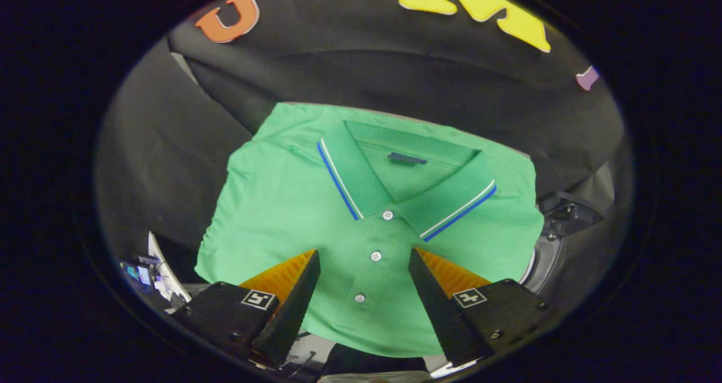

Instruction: Put the clothes into the washing machine and then close the washing machine lid.

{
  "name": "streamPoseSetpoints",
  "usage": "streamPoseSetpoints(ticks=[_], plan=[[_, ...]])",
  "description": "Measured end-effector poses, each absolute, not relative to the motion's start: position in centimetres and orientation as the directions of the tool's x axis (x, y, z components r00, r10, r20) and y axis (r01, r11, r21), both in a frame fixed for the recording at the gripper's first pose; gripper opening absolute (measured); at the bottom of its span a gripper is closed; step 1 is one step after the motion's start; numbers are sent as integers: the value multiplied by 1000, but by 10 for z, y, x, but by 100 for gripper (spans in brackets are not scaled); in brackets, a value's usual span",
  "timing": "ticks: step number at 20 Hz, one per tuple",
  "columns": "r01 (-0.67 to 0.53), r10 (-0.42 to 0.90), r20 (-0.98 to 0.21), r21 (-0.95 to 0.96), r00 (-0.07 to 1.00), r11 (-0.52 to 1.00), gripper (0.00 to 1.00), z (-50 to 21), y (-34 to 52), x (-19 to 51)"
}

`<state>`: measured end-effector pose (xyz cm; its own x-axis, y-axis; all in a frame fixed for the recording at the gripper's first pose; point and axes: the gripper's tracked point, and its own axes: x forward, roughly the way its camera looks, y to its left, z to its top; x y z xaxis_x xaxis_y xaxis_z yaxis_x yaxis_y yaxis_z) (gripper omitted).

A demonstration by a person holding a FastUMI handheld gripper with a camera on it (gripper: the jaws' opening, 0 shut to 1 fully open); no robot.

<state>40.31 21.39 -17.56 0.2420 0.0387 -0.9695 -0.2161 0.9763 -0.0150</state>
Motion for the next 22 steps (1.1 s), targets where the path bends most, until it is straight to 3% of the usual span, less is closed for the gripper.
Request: streamPoseSetpoints(ticks=[4, 10, 11, 19, 22], plan=[[-216, -61, -974, -109, 216, 970, 94, -178, 215, 407], [-190, -91, -988, -115, 127, 975, 92, -176, 217, 401], [-210, -94, -990, -114, 106, 971, 87, -176, 214, 400], [-135, -44, -991, -61, 125, 989, 11, -170, 210, 402], [-114, 39, -987, 21, 158, 993, 8, -143, 214, 406]])
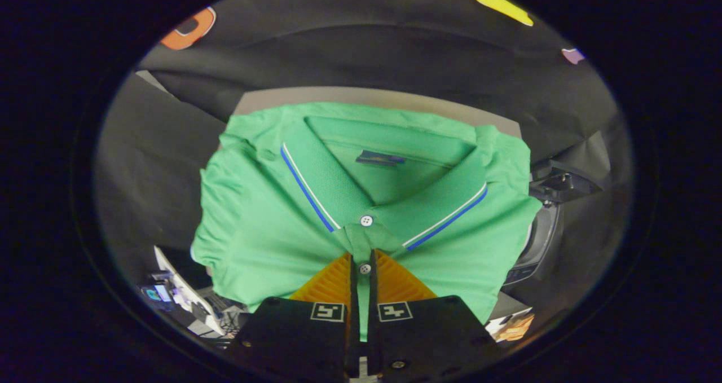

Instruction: Put the clothes into the washing machine and then close the washing machine lid.

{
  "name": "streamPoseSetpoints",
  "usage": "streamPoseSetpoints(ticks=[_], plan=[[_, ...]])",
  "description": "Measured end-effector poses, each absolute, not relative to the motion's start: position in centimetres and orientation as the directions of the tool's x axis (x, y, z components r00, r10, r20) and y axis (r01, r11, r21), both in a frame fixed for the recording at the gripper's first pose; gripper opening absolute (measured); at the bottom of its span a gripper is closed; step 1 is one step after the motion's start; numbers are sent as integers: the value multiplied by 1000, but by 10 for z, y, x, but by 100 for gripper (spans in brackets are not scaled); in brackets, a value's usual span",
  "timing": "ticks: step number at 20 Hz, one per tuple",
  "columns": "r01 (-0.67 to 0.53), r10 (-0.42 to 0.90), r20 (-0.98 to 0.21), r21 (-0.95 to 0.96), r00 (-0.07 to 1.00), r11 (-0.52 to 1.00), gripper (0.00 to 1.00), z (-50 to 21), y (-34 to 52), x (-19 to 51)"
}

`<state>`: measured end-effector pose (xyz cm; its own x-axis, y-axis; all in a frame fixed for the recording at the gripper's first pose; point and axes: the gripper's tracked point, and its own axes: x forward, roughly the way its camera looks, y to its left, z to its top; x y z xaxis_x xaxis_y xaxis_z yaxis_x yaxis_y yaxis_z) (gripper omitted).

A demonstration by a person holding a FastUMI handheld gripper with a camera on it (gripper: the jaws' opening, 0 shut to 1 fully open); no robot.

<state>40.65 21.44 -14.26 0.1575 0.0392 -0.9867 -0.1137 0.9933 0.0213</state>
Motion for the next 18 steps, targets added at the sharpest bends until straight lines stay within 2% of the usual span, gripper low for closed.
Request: streamPoseSetpoints(ticks=[18], plan=[[-95, 107, -951, 83, 290, 992, 8, -44, 220, 414]])
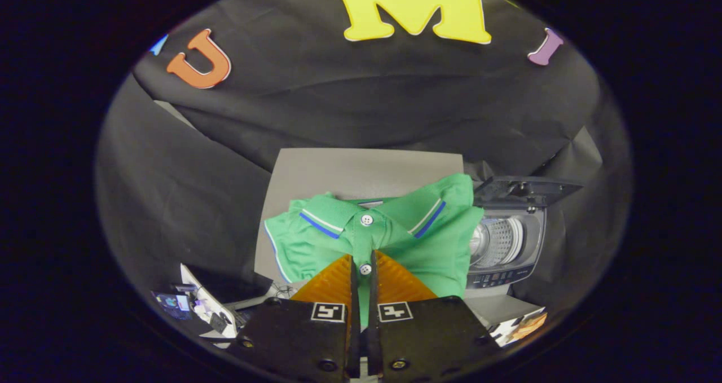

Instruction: Put the clothes into the washing machine and then close the washing machine lid.

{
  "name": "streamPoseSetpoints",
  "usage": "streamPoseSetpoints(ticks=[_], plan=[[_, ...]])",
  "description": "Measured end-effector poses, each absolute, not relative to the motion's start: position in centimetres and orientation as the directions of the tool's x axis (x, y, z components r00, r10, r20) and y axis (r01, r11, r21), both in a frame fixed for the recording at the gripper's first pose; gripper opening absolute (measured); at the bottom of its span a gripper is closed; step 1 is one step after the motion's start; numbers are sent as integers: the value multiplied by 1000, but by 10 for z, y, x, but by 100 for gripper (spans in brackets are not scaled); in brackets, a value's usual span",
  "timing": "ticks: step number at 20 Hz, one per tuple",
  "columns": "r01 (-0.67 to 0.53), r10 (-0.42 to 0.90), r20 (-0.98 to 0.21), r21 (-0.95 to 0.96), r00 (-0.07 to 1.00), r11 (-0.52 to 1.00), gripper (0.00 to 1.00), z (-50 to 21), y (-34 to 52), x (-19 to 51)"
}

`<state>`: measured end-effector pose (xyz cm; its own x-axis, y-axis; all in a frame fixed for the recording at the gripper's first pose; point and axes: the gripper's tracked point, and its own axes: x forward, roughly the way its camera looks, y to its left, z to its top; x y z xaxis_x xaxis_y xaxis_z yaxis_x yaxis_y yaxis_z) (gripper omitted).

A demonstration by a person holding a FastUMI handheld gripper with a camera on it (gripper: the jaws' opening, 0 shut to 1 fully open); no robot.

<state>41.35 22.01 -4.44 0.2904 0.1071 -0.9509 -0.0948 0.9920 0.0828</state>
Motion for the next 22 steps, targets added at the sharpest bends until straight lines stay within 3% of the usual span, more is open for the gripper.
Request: streamPoseSetpoints(ticks=[9, 22], plan=[[-183, 121, -923, 56, 366, 981, 8, 5, 235, 388], [-185, 189, -871, 116, 454, 976, 8, 88, 253, 363]])
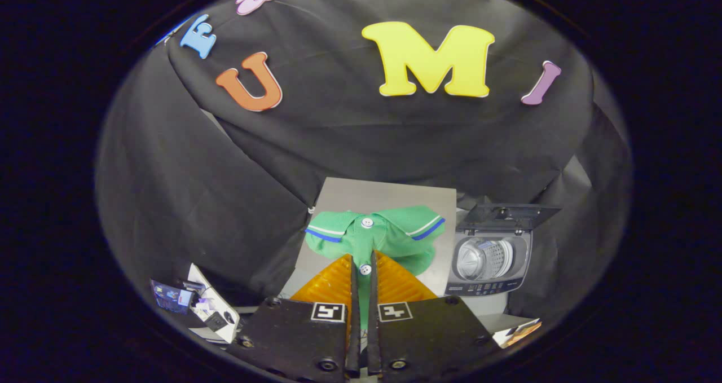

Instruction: Put the clothes into the washing machine and then close the washing machine lid.

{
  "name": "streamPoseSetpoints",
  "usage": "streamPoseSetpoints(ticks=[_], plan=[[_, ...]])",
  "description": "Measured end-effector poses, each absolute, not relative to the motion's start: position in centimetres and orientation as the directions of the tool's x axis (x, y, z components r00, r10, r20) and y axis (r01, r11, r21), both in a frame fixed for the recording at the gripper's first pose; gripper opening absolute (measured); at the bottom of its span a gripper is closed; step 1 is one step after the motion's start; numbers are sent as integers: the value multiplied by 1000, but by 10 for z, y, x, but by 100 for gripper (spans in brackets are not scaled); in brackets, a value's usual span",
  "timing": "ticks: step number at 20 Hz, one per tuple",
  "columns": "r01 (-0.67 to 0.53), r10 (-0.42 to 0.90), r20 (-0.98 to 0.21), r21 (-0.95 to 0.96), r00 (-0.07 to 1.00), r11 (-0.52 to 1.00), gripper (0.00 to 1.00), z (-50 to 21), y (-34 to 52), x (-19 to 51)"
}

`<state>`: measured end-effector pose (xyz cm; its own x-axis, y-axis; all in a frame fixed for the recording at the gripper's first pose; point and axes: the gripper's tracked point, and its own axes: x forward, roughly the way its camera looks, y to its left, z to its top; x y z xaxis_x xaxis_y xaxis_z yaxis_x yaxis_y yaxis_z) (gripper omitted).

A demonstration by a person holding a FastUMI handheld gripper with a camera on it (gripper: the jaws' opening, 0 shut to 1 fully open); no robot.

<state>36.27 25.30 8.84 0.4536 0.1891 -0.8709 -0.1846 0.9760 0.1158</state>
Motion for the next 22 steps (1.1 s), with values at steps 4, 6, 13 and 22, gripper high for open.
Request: streamPoseSetpoints(ticks=[4, 6, 13, 22], plan=[[-177, 215, -846, 146, 487, 973, 8, 118, 239, 359], [-167, 223, -834, 159, 506, 973, 8, 128, 223, 356], [-133, 240, -816, 200, 526, 971, 8, 143, 148, 359], [-79, 222, -814, 214, 536, 974, 8, 142, 34, 385]])
